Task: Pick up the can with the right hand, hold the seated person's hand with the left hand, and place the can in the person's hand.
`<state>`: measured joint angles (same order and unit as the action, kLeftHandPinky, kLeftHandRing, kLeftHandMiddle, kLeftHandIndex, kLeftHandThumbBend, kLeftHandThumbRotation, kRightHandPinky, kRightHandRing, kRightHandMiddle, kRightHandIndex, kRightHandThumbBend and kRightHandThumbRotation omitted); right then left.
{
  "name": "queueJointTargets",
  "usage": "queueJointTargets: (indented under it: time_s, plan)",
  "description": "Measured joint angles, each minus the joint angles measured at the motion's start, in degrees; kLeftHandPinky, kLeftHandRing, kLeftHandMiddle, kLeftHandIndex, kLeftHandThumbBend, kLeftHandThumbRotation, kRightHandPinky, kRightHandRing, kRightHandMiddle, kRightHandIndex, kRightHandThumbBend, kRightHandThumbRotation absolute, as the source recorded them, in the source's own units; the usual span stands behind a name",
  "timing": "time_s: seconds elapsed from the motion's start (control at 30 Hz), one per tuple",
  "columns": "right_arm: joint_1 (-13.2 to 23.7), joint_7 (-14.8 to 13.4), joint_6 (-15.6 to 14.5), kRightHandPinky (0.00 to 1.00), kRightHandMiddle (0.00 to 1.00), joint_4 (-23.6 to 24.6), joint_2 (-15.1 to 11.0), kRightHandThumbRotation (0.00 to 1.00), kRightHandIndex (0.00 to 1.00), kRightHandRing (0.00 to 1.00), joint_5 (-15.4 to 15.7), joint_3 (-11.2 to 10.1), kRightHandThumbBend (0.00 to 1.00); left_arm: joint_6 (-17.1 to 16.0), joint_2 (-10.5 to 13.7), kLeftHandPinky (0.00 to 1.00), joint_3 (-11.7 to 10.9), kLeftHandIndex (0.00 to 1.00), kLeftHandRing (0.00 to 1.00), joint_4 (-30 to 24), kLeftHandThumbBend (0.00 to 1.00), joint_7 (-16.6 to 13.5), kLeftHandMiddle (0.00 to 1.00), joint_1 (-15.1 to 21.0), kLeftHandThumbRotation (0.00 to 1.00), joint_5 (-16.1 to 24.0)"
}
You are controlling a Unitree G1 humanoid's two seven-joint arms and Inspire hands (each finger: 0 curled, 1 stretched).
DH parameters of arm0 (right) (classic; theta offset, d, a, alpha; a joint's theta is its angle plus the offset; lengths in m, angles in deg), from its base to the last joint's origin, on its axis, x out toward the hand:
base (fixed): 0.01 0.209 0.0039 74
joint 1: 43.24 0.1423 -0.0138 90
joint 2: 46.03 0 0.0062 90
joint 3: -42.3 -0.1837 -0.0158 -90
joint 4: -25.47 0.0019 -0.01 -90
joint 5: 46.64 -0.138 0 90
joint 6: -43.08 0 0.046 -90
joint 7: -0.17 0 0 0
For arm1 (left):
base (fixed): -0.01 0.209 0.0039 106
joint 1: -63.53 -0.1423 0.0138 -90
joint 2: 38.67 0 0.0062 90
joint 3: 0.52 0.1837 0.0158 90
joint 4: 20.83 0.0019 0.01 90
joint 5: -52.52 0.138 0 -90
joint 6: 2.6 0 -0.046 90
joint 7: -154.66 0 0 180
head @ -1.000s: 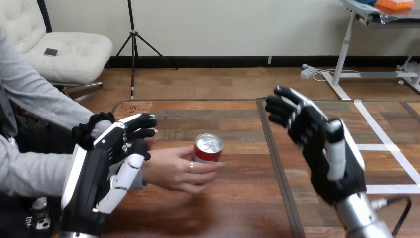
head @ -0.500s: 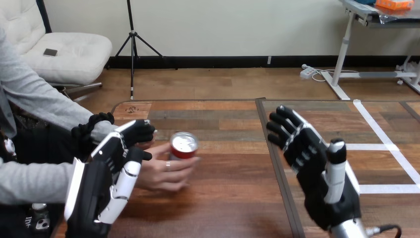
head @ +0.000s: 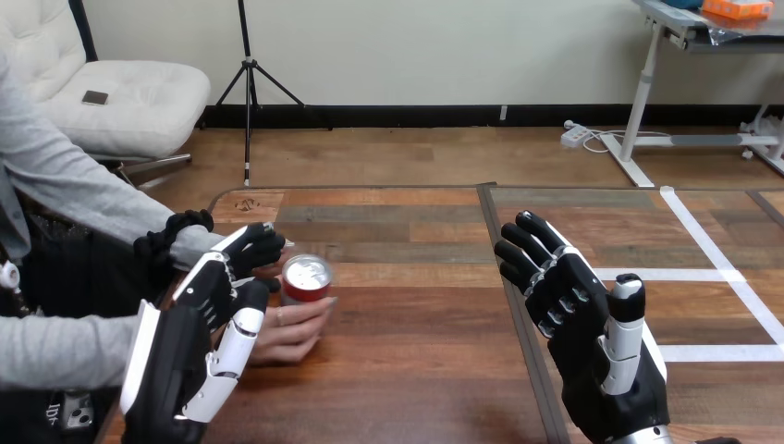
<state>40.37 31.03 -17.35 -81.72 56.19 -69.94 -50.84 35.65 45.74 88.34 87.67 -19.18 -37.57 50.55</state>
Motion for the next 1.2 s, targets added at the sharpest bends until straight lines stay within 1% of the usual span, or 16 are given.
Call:
queueJointTargets:
  time_s: [0.3,0.57,0.63,0.87,1.2]
  plan:
    - [-0.01,0.79,-0.16,0.98,0.92,0.01,0.0,1.0,0.91,0.93,-0.72,-0.1,0.89,1.56,-0.52,0.79,0.29,0.9,0.88,-2.7,0.3,0.62,0.89,-1.0,0.79,-0.04]
    - [-0.01,0.64,-0.38,0.98,0.92,0.01,-0.03,1.0,0.91,0.93,-0.46,-0.18,0.88,2.22,-1.72,0.85,0.83,0.92,0.91,-5.66,0.3,2.08,0.91,-2.55,0.77,-2.72]
    - [0.0,0.64,-0.38,0.98,0.92,0.01,-0.04,1.0,0.91,0.93,-0.32,-0.18,0.88,2.07,-2.06,0.85,0.85,0.92,0.91,-5.8,0.29,2.4,0.91,-2.61,0.77,-3.13]
    - [0.0,0.66,-0.38,0.99,0.92,0.01,-0.01,1.0,0.91,0.93,-0.02,-0.16,0.87,1.85,-2.78,0.86,0.94,0.91,0.91,-6.1,0.36,3.27,0.9,-2.61,0.8,-4.07]
    - [-0.01,0.61,-0.89,0.97,0.92,0.01,-0.02,1.0,0.91,0.92,0.03,-0.11,0.87,2.15,-3.48,0.87,0.88,0.9,0.9,-6.89,0.35,3.66,0.89,-2.64,0.81,-4.41]
